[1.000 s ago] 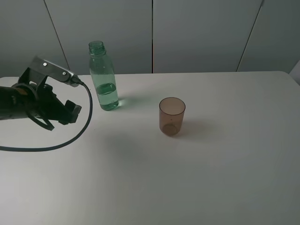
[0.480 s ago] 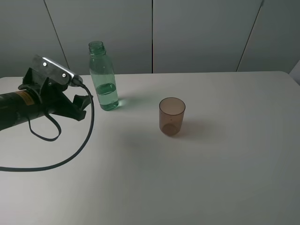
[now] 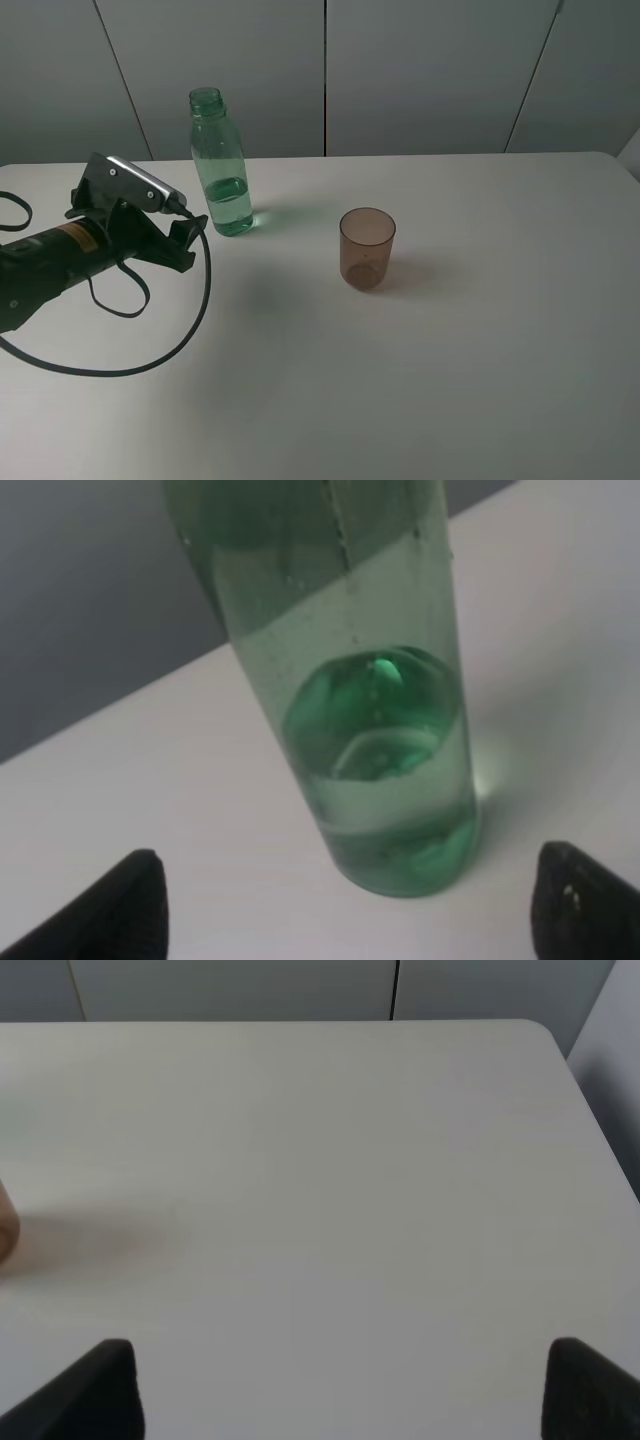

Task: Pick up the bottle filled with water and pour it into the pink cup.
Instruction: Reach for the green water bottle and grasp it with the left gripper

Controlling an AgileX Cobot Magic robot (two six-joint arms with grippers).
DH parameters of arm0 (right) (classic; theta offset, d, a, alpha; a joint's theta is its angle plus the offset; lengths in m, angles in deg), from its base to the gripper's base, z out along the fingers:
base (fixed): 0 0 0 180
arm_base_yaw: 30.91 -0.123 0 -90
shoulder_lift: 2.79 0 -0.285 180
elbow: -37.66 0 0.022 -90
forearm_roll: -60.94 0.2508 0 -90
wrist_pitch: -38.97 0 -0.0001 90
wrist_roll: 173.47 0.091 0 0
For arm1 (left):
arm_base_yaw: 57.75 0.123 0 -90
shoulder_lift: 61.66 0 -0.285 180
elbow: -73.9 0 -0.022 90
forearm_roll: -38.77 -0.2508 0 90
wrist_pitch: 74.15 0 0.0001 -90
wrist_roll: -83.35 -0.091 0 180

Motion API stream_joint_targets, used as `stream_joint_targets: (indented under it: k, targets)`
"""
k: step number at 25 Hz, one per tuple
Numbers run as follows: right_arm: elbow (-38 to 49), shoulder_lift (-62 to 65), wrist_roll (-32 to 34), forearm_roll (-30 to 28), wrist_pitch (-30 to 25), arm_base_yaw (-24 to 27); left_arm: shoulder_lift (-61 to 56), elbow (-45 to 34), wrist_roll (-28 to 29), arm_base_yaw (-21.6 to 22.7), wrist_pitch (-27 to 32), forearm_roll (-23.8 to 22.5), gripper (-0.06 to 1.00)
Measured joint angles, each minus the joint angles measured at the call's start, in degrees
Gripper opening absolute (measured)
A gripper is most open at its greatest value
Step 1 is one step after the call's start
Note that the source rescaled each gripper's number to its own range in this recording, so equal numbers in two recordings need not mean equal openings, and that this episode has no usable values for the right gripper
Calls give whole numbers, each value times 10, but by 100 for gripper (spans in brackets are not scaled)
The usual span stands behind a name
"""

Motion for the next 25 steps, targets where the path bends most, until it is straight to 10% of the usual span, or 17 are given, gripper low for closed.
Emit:
stream_joint_targets:
  k: [25]
  targets:
    - [0, 0, 0, 0, 0, 0, 97, 91, 0, 7, -63, -32, 79]
